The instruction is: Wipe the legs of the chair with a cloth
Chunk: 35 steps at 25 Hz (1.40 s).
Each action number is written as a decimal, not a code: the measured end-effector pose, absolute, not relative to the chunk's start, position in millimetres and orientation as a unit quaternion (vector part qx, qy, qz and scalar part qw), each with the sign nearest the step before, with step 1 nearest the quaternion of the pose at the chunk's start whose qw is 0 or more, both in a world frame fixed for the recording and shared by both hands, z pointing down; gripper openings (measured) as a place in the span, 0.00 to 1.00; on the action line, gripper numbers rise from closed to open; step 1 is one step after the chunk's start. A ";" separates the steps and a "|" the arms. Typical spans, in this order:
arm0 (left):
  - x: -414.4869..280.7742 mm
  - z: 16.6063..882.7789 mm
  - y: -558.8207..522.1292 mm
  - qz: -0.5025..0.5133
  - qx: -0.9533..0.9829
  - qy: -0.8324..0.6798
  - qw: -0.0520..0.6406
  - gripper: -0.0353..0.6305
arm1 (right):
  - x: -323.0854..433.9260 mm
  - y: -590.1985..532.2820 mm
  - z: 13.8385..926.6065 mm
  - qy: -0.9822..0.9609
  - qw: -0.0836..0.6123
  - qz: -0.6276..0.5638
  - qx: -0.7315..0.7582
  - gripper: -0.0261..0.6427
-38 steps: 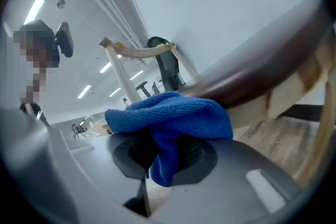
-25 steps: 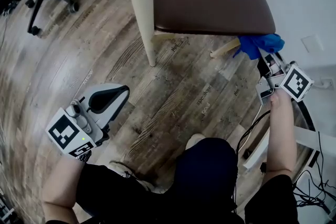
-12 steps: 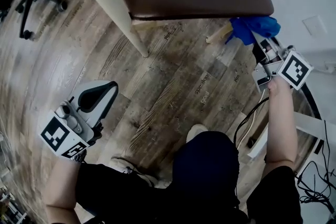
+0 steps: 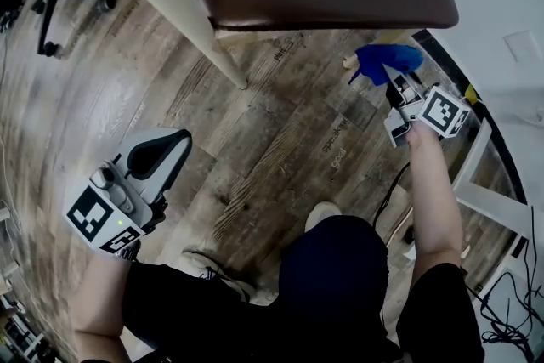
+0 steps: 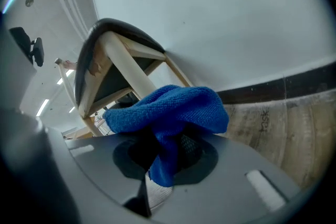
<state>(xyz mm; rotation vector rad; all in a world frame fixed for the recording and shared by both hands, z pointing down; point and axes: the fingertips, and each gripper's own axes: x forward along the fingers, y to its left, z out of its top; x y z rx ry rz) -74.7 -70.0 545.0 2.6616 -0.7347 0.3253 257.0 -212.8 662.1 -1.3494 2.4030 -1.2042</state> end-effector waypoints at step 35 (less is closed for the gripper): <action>-83.9 537.0 -62.4 0.120 0.941 -0.268 0.168 0.05 | 258.5 -215.2 724.5 0.768 -0.042 -0.405 -0.494 0.14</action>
